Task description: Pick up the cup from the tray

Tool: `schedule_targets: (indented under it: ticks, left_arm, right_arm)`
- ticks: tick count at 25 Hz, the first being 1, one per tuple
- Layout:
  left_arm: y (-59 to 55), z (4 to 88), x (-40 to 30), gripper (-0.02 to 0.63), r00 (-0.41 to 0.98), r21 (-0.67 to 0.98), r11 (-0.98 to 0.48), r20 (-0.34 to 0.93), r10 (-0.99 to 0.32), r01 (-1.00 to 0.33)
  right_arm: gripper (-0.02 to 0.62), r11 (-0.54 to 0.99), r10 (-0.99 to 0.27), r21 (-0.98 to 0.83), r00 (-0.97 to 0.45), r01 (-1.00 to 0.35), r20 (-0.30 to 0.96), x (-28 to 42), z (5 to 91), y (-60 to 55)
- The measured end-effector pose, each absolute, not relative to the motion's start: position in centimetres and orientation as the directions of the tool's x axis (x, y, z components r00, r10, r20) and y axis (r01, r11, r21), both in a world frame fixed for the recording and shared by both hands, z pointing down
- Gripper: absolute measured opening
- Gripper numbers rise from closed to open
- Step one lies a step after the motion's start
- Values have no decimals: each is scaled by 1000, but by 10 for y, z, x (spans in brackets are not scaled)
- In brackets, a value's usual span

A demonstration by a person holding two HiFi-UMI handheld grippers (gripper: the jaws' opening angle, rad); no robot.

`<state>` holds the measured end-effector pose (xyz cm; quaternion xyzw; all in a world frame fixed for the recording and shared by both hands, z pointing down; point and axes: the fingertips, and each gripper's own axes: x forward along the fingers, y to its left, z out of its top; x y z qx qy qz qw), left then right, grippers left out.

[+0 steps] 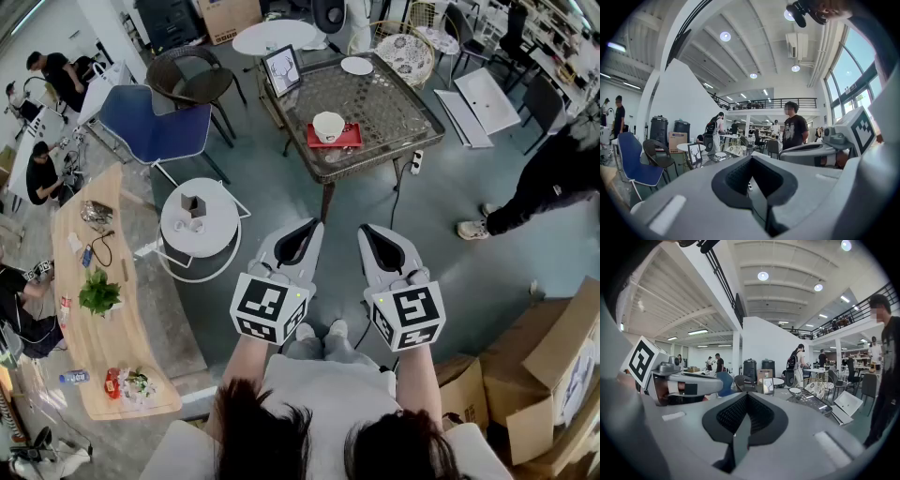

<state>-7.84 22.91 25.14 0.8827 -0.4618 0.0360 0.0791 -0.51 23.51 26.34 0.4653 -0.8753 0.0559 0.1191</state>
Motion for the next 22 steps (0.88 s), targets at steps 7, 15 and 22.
schedule_targets:
  ticks: [7,15,22]
  left_arm:
    - [230,253,-73,2,576,108,-566,142,-805,-817]
    - [229,258,-70,2,580,128,-566,152,-800,-814]
    - [221,263,-65,2,575,141,-558,163,-801,-818]
  right_arm:
    - [25,563,-800,25,-537,-826,268,-4,265,235]
    - [25,569,-794,34,-539,-821,283,-4,269,234]
    - [26,562,-785,-21,-542,-827,301,4,278,225]
